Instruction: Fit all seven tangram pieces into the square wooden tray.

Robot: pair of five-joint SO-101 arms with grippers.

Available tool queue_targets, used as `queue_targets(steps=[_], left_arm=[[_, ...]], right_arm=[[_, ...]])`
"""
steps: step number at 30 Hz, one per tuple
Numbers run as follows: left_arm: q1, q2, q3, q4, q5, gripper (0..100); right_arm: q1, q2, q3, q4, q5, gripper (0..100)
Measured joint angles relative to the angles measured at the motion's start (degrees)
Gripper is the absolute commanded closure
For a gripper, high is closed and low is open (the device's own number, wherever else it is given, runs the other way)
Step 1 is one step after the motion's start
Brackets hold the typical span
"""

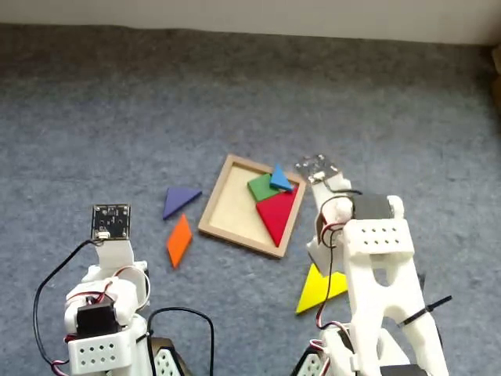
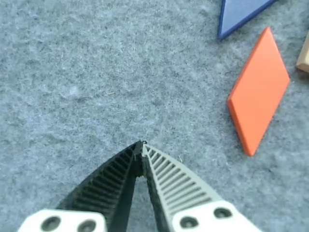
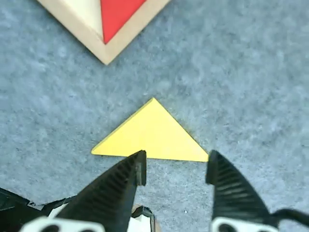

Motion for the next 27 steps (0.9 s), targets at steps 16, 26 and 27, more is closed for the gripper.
queue_targets(steps=[16,26,27], left_arm=[[0.00,0.00,0.00,0.00,0.00,99],[0.00,0.00,0.00,0.00,0.00,99],[0.00,0.00,0.00,0.00,0.00,99]], right_arm=[[-6.07,18.81,1.23,4.84,26.73,63.9],[-8.18,29.36,1.14,-2.20,31.56,64.1],[-8.35,29.45,1.14,-3.52,31.56,64.1]])
